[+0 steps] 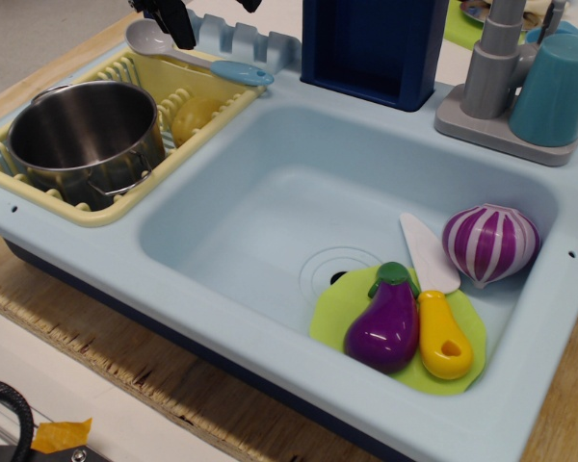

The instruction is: Put spoon in pot

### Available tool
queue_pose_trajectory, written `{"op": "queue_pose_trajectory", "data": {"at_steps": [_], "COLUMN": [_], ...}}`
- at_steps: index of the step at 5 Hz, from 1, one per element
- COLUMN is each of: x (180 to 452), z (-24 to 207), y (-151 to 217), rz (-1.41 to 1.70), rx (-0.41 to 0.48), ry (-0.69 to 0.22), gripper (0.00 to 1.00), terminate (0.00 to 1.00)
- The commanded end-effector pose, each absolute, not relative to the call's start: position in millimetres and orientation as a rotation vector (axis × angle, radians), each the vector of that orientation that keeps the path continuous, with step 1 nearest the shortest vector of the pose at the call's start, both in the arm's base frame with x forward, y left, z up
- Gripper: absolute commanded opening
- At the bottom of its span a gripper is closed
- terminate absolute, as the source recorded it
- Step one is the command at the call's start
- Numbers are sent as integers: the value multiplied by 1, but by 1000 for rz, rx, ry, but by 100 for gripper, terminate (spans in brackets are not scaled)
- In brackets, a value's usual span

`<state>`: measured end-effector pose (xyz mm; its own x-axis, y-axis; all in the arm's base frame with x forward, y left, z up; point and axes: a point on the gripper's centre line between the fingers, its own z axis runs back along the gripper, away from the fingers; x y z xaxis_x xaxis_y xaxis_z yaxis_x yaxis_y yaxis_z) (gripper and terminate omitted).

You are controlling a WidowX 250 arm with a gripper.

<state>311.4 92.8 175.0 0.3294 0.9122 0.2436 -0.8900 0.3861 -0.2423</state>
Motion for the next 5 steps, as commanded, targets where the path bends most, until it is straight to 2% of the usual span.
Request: {"op": "queue_pose_trajectory", "data": {"at_steps": [1, 2, 5], "x": [311, 324, 328], "z": [175, 170, 151], "y": [93, 91, 94], "rz": [1180, 1183, 1235], "rx": [-69, -60, -57], "ry": [-366, -338, -249], "gripper": [100, 100, 100], "terminate": [0, 0, 0]}}
